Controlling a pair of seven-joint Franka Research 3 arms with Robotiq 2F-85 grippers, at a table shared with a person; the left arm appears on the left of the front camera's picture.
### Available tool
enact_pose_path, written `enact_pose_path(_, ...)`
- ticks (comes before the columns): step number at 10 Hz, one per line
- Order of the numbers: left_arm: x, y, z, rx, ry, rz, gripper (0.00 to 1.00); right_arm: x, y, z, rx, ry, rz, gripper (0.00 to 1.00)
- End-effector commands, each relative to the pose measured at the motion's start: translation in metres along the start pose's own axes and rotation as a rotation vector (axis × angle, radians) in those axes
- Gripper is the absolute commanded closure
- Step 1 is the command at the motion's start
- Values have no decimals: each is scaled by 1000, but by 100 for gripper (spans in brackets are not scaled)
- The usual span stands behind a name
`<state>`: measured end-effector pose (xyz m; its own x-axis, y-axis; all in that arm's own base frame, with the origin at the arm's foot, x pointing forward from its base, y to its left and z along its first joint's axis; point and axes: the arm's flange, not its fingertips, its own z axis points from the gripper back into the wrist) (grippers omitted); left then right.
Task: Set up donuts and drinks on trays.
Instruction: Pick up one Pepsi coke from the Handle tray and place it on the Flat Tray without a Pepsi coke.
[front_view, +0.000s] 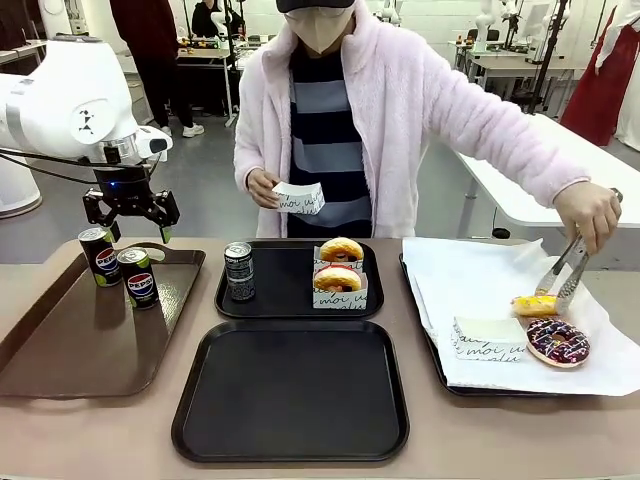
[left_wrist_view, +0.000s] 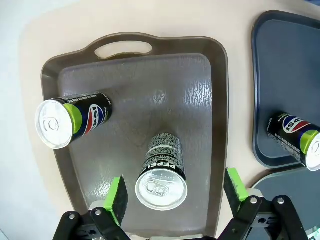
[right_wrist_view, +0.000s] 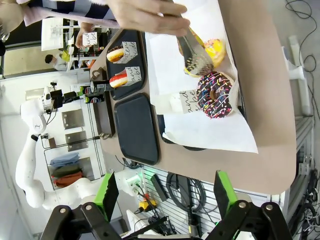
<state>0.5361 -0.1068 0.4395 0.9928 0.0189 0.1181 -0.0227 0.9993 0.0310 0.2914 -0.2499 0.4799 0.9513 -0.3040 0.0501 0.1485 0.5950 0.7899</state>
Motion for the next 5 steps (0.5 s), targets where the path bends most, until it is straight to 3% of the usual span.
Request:
enact_pose_path(1,1,2,0,3,-5,0,0,-1,1,0,2,5,1,0)
enact_pose_path(5,-12,12,-9,-44,-20,-28,0,-1,1,0,2,5,1,0)
